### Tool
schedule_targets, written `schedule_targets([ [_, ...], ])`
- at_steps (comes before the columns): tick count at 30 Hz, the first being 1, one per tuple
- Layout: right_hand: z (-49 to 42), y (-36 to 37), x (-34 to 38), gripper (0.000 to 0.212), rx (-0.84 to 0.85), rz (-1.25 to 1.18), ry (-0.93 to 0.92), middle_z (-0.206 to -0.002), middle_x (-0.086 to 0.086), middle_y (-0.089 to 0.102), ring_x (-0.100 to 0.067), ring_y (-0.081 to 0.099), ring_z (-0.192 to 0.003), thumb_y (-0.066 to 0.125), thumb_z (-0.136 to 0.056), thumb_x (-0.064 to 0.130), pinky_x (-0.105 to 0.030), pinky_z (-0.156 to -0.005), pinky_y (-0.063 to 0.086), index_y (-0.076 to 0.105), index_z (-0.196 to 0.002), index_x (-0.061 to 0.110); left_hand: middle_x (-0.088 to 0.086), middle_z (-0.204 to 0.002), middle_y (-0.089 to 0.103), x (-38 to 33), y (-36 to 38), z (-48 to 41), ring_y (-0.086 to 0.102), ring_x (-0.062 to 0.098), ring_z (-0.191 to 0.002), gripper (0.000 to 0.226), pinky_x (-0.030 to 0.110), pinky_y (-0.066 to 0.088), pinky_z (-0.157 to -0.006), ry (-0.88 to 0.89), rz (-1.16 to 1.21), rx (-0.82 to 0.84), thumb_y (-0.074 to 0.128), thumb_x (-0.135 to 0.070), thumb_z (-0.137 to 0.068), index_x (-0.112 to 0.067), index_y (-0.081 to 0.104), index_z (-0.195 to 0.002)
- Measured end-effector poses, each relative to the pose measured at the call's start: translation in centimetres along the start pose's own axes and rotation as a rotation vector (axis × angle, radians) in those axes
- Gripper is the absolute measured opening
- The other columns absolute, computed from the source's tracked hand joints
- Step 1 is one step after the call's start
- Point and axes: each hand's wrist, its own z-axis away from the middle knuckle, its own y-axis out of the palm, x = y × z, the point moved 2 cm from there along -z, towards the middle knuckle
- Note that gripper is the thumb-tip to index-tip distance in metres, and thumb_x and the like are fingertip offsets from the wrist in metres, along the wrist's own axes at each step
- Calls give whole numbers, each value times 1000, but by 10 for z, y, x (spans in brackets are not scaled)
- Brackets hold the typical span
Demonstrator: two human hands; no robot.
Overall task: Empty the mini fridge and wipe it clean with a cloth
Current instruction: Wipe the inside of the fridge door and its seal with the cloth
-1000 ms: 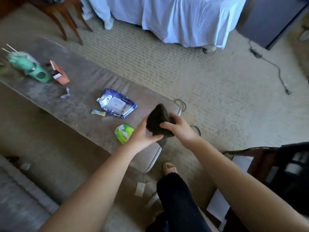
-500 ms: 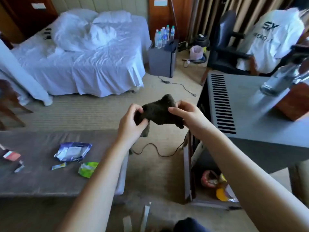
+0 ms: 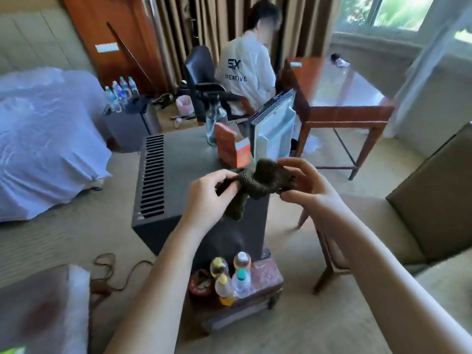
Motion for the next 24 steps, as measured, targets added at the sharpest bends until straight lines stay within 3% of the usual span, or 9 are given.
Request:
schedule_targets([
  [3,4,-77,-8,38,-70,224,-44,-101,-4,71,-18,68,-91,67,-78,-8,-33,-84,55,65,-107,16,-10,-82,72,-30,76,-14,61,-9,-74,15,10,44,-67,-15,-61,-22,64,-20,-92,-13,77,-94],
  [5,1,-114,-16,31,-139,357,-53,-93,-3,73,-20,70,-85,67,-81,-6,-37,-77,56,69,-95,22,-2,-92,75,-42,106,-22,67,7,-86,24,24,51,-76,-26,-168,4,58,-27,-91,-15,77,-96],
  [7,-8,-144,-23,25,-172,437,-38,-83,-1,72,-19,69,-75,67,-83,1,-35,-67,55,69,-88,25,2,-116,70,-47,125,-29,64,22,-108,22,33,51,-89,-85,-305,65,58,-25,-95,-18,76,-105],
  [10,-29,-173,-36,13,-161,560,-26,-79,6,70,-12,67,-68,68,-86,14,-28,-63,54,69,-90,26,0,-136,59,-43,141,-40,53,23,-124,25,32,41,-99,-182,-427,84,55,-21,-98,-21,71,-118],
  [13,-53,-185,-50,10,-131,704,-18,-79,8,67,-15,64,-72,67,-88,25,-28,-63,51,69,-97,27,2,-109,69,-33,154,-53,61,24,-103,23,33,48,-82,-200,-471,48,56,-19,-97,-19,73,-113],
  [15,-72,-189,-59,12,-102,717,2,-84,7,67,-14,63,-76,65,-88,22,-18,-59,44,68,-100,26,2,-98,70,-25,161,-67,61,20,-92,20,27,42,-73,-266,-444,11,59,-18,-96,-16,74,-108],
  [19,-121,-201,-67,21,-45,724,39,-90,4,67,-16,61,-82,63,-83,14,-25,-64,41,62,-102,24,-8,-85,68,-5,174,-98,58,0,-75,7,9,41,-67,-388,-294,-94,67,-16,-90,-16,73,-93],
  [22,-158,-218,-70,24,-10,711,61,-93,6,65,-16,60,-83,63,-80,9,-23,-62,40,59,-99,24,-11,-83,65,6,180,-120,57,-5,-77,5,14,45,-71,-436,-240,-117,66,-16,-91,-17,70,-88],
  [24,-183,-227,-72,24,-2,709,61,-88,8,65,-15,60,-81,61,-80,6,-12,-59,39,59,-94,26,-8,-82,67,11,182,-132,59,1,-78,7,15,44,-70,-453,-238,-124,65,-14,-91,-17,69,-86],
])
